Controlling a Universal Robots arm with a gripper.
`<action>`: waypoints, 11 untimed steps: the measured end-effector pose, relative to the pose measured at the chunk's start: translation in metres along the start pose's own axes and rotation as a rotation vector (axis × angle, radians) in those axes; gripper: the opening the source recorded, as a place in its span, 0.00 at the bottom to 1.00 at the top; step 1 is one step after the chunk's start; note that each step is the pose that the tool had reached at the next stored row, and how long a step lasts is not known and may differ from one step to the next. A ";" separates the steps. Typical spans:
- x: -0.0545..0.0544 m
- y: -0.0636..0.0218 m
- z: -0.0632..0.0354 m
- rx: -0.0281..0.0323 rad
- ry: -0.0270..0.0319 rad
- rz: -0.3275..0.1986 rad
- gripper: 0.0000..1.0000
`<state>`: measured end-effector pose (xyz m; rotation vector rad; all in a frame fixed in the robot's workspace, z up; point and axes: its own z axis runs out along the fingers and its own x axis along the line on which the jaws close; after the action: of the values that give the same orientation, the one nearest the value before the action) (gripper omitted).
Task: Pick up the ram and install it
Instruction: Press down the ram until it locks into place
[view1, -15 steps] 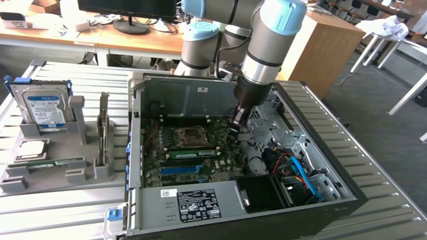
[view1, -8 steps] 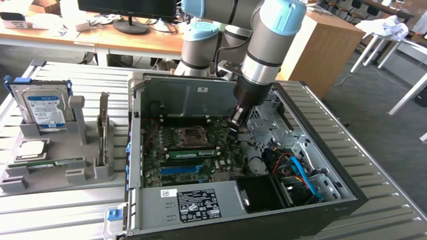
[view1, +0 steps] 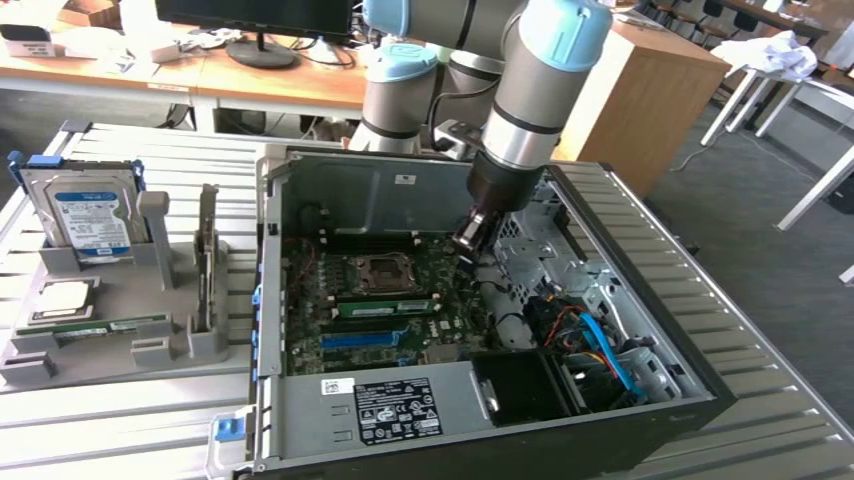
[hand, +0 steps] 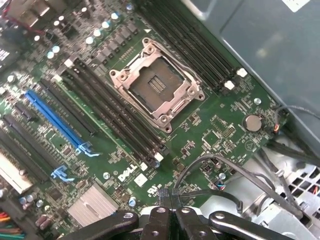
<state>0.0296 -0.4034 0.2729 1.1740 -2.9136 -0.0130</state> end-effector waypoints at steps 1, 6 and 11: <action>0.000 0.0000 0.0000 0.0001 0.0000 0.011 0.10; 0.000 0.0002 0.0005 0.0001 -0.0006 0.063 0.10; 0.000 0.0003 0.0009 0.0003 -0.0010 0.115 0.10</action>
<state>0.0296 -0.4029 0.2720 1.0054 -2.9766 -0.0132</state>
